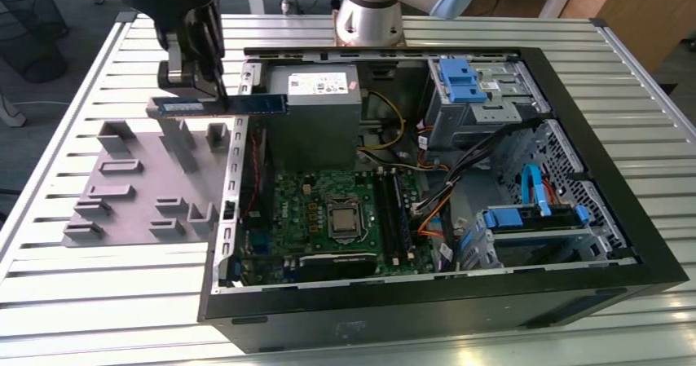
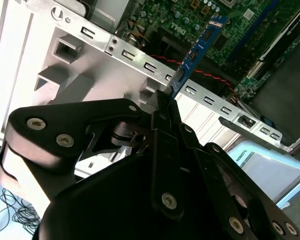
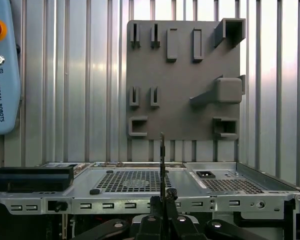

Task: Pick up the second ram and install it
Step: 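Pick up the second ram and move it above second insertion slot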

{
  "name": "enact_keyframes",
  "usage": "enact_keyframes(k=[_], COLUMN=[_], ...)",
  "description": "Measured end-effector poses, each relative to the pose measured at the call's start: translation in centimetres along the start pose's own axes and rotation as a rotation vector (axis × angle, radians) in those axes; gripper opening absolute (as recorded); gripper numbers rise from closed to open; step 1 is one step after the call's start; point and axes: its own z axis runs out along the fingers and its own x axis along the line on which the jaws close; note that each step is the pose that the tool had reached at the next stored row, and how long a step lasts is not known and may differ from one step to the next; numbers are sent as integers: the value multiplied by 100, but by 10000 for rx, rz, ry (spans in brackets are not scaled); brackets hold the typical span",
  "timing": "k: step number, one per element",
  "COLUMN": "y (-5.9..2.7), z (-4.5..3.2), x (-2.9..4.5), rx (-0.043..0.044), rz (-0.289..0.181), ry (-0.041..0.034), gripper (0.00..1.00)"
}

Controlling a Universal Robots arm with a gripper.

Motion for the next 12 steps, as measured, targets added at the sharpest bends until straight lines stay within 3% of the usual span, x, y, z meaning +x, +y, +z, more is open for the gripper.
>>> enact_keyframes(k=[12], y=[-123], z=[1], x=[-1], rx=[0], rz=[0], ry=[0], gripper=[14])
